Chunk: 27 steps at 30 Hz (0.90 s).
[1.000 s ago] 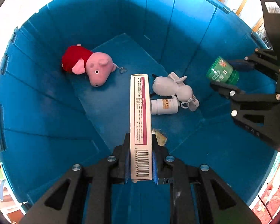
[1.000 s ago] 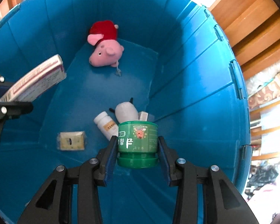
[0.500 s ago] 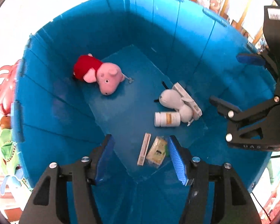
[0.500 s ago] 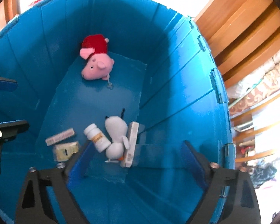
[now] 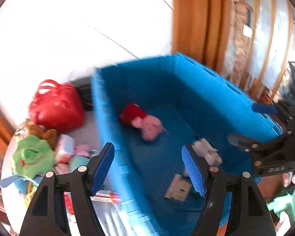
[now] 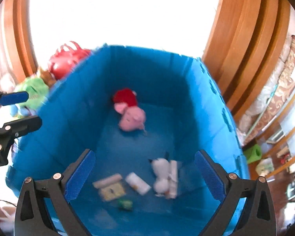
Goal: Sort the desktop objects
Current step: 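Withdraw both tools from the crate back toward the pile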
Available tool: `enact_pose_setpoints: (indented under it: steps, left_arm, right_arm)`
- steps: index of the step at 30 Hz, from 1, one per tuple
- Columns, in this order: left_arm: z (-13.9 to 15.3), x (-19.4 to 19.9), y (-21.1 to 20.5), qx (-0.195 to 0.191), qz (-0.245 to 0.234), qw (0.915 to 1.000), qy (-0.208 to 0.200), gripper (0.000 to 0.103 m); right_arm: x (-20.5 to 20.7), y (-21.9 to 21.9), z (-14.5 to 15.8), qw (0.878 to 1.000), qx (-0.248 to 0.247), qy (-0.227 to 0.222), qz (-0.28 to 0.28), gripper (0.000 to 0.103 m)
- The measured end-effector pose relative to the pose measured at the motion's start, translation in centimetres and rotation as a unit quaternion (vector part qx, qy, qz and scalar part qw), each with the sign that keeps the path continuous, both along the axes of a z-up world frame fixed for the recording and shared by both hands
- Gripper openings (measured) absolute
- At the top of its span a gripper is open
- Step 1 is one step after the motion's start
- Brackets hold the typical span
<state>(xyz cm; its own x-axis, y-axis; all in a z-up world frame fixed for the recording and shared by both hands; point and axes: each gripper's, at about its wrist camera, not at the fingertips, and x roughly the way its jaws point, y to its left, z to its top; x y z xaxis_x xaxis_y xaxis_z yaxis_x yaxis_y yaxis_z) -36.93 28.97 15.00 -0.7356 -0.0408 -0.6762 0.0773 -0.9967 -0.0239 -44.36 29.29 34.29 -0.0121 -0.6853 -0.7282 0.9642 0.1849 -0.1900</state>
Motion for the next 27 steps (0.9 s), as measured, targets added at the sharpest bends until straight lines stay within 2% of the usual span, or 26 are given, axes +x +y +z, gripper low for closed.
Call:
enact_pose_setpoints:
  steps: [5,9,13,16,22,25,27]
  left_arm:
    - [-1.1,4.0,-6.6,-0.024,0.048,0.9984,0.019,0.071]
    - [-2.8,7.2,-13.3,-0.015,0.083,0.9962,0.024,0.071]
    - [-5.5,10.5,-21.2,-0.02,0.131,0.9911,0.007,0.071]
    - [-8.0,12.7,-27.1,-0.026,0.169,0.9851,-0.015,0.071]
    - [-12.9,15.8,-35.8,-0.001,0.208,0.9764,-0.058,0.071]
    - [-13.9,16.4,-38.2,0.008,0.214,0.9744,-0.069,0.071]
    - [-13.8,15.5,-39.4,0.009,0.214,0.9746,-0.066,0.071]
  right_arm:
    - [5.2,1.8,1.5,0.997,-0.034,-0.058,0.026,0.103]
    - [10.2,2.9,2.5,0.992,-0.061,-0.096,0.046,0.103]
    - [15.6,3.3,2.6,0.99,-0.07,-0.108,0.056,0.103]
    - [19.3,3.0,2.2,0.987,-0.067,-0.132,0.06,0.103]
    - [26.0,1.3,-0.9,0.981,-0.047,-0.174,0.071,0.103]
    - [27.8,-0.4,-3.5,0.981,-0.021,-0.184,0.056,0.103]
    - [28.9,-1.5,-5.5,0.984,-0.006,-0.173,0.037,0.103]
